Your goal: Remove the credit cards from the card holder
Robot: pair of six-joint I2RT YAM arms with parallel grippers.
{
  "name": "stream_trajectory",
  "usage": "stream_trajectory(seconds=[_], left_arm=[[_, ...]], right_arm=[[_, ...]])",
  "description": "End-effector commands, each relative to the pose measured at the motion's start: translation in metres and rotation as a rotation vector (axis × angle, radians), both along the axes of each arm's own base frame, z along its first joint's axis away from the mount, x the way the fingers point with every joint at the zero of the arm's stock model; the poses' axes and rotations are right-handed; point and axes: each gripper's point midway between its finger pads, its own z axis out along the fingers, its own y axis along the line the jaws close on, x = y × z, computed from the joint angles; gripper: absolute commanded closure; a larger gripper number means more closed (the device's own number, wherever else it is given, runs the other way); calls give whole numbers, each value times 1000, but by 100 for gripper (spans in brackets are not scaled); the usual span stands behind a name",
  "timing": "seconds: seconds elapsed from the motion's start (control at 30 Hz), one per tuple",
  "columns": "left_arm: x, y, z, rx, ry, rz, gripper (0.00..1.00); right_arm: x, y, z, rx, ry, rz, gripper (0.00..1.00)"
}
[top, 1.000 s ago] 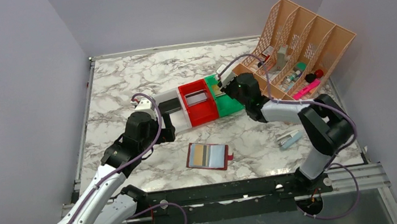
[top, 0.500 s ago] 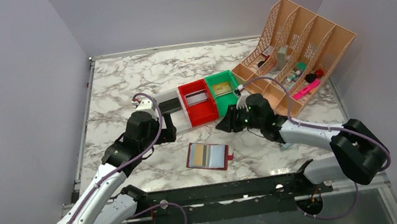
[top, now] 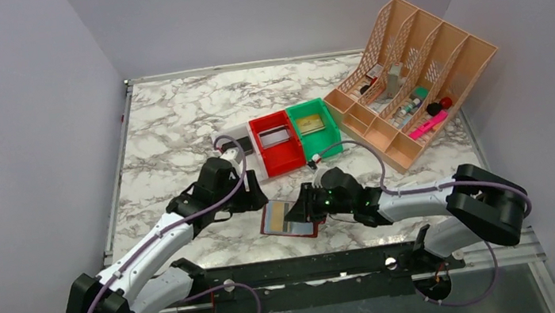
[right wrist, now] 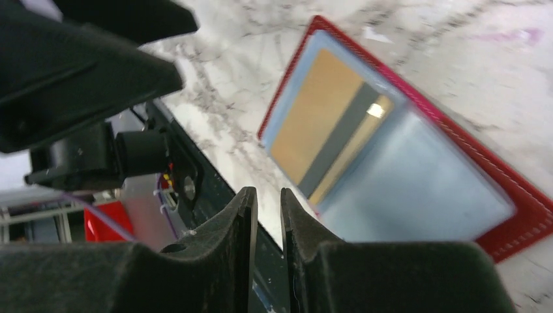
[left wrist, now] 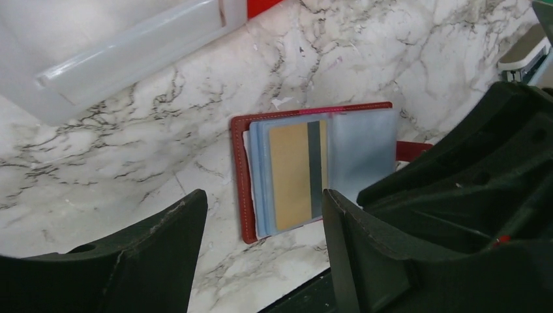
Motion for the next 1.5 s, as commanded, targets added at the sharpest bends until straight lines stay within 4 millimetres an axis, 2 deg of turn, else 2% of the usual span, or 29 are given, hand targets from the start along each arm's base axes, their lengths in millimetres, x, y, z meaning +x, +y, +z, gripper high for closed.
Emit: stream_trajectory(seconds=[0.0,0.07,0.17,0.27,0.3,0.33,0.43,0.5,0.6,0.7,0.77,0.8,1.03,1.13,1.47], left_arm=[[-5,-30,10,-107,-15,-69,34],[-6,-35,7,-105,-17,-75,35],[-4,-37,3,-74,-27,-69,35],[-1,-35,6,-58,-45,-53,33],[-1,-33,7,-53,-53,-44,32],[0,-30,9,-47,-63,-33,31],[3,-20,15,-32,-101,12,28],[5,-15,24,-33,-127,34,26],[5,-10,35,-41,-160,54,23],[4,-5,41,-48,-183,67,21],[3,-4,41,-47,-185,69,20],[2,-3,41,-46,-184,69,20],[-1,-2,36,-34,-171,58,20],[-1,-3,37,-29,-170,50,19],[1,-1,31,-7,-159,56,18]], right_arm=[[14,-12,-19,-21,63,-175,76],[14,-13,-22,-39,50,-165,76],[30,-23,-18,-140,-13,-217,75],[52,-36,6,-236,-147,-264,68],[58,-47,9,-303,-177,-292,62],[71,-51,24,-333,-234,-332,57],[101,-67,53,-421,-341,-396,48],[120,-74,67,-437,-378,-419,42],[140,-74,77,-417,-397,-388,35],[156,-66,75,-374,-394,-334,28],[168,-61,70,-363,-369,-282,18],[173,-58,59,-386,-350,-265,17],[196,-39,37,-430,-330,-213,17],[195,-36,32,-436,-309,-194,17],[174,-27,23,-375,-273,-99,17]])
